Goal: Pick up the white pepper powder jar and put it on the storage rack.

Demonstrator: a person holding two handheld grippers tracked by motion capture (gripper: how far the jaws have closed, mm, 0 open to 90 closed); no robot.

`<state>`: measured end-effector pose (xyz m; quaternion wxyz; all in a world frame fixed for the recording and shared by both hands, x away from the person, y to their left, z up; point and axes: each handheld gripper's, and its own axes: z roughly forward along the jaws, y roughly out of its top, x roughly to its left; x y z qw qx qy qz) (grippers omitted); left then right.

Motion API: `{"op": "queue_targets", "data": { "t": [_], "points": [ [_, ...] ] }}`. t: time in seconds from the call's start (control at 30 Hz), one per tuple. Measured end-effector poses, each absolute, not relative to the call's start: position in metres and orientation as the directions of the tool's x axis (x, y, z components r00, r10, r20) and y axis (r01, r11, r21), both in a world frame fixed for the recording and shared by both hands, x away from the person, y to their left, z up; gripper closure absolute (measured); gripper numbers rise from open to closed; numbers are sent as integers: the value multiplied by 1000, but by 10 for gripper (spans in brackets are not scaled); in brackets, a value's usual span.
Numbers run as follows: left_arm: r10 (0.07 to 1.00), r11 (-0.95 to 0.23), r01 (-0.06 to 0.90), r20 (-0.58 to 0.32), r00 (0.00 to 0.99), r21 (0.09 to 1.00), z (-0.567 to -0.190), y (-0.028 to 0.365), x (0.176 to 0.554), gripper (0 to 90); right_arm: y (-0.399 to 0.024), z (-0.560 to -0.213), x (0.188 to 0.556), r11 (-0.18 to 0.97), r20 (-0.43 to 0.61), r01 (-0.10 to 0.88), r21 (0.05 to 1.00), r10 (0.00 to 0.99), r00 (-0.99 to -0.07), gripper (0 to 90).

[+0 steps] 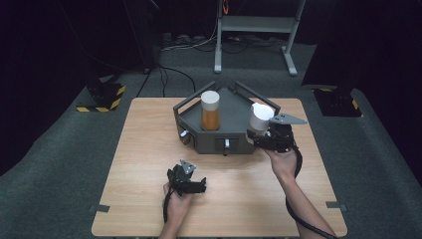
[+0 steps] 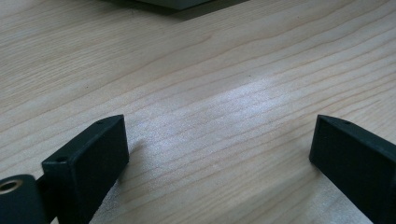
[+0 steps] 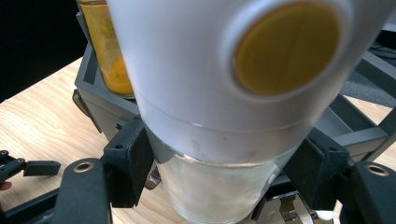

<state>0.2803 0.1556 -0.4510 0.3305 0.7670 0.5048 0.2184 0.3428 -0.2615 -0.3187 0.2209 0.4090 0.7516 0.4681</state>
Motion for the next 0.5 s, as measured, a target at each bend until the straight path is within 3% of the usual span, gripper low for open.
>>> {"op": "queue_targets", "data": {
  "t": [0.5],
  "points": [
    [919, -271, 630, 0, 394, 727, -451, 155, 280, 46, -250, -310, 355, 231, 36, 405, 885, 832, -553, 308]
  ]
}}
